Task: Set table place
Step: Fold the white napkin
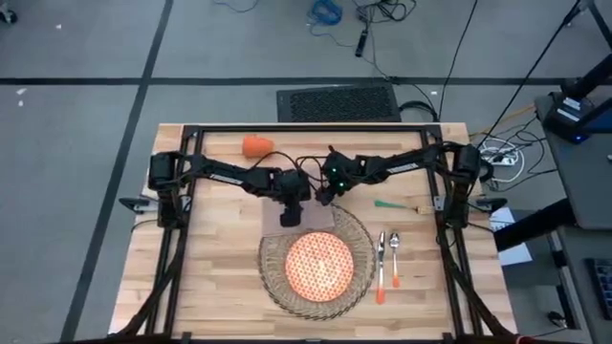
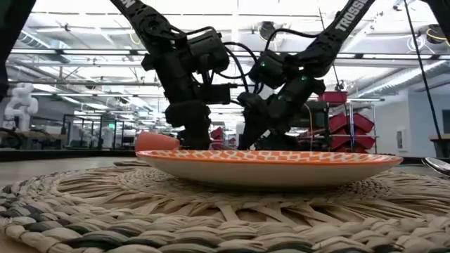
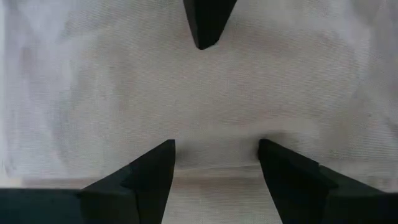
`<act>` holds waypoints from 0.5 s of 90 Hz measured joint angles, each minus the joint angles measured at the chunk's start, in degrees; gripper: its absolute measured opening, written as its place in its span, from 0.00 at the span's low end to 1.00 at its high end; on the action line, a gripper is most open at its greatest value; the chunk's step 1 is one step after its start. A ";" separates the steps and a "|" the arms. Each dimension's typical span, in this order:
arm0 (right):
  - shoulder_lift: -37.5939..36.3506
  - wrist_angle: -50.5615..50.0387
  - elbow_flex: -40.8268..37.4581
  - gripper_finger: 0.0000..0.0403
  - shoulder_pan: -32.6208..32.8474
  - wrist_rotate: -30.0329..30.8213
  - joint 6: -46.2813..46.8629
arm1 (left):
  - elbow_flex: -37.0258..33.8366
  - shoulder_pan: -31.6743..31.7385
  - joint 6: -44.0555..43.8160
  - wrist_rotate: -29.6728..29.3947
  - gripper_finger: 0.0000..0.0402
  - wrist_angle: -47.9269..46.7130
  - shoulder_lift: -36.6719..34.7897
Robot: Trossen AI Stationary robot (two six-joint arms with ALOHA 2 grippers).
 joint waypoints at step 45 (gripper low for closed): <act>-0.71 -1.01 -0.11 0.01 2.56 2.93 -5.48 | 0.04 -0.07 -0.42 -3.40 0.55 0.02 0.02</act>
